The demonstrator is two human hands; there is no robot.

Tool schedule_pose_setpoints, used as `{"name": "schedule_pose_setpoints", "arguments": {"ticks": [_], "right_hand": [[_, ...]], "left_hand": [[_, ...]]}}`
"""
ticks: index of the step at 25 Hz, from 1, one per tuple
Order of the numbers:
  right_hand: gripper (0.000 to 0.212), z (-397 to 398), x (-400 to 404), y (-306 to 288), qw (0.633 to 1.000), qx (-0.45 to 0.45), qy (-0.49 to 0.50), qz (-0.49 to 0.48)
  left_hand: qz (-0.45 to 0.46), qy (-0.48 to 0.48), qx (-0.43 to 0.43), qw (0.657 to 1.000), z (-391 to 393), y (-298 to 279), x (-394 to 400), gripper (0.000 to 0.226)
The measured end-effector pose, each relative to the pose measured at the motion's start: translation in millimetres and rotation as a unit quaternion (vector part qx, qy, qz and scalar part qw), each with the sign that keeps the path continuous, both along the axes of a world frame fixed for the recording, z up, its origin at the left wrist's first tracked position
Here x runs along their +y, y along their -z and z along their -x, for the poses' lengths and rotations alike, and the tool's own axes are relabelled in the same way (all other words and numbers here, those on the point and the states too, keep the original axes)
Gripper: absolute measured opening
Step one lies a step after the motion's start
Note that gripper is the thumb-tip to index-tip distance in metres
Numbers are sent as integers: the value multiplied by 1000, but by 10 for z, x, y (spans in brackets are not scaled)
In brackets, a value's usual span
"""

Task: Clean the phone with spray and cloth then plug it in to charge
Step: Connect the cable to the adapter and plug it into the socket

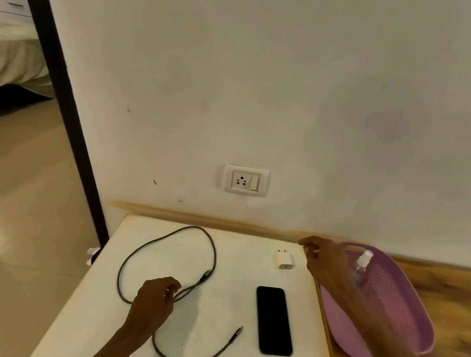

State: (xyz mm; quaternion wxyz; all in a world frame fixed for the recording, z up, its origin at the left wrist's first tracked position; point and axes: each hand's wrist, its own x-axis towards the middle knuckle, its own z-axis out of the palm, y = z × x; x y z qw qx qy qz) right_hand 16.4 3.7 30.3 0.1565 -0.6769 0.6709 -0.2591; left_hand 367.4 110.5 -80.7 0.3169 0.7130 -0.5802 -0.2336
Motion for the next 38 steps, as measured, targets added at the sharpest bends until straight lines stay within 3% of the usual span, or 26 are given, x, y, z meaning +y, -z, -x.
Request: {"name": "schedule_pose_setpoints", "arguments": {"ticks": [5,9,13,17,23,26,28,30,31,35,38], "right_hand": [[35,-323,-403,635,991,91,-2,-95],[54,-335,-717,984,973,190,-1,-133],[55,-290,-802,1215,973,142,18,-182],[56,-260,-792,1348,977,128,15,-167],[69,-305,-704,1125,978,-49,95,-179],[56,-355,-514,885,914,-322,114,-219],[26,-429,-346,711,834,-495,74,-232],[8,-517,-218,541,754,-615,35,-228],[5,-574,-163,443,732,-642,20,-226],[26,-819,91,17,700,-671,3,-244],[33,-943,268,-262,616,-746,13,-252]], "left_hand": [[-8,1,-9,1000,57,190,-128,14],[-25,48,-55,997,155,283,-318,28],[-17,40,-97,994,164,333,-396,14],[-10,11,-68,998,126,297,-426,12],[10,-9,-4,1000,186,144,-487,11],[20,-26,-4,999,205,3,-515,25],[19,-34,13,999,215,-142,-517,30],[33,-45,27,998,262,-338,-503,24],[44,-52,31,997,293,-459,-479,18],[92,-80,69,990,402,-957,-352,9],[161,-44,73,983,466,-1250,-250,3]]}}
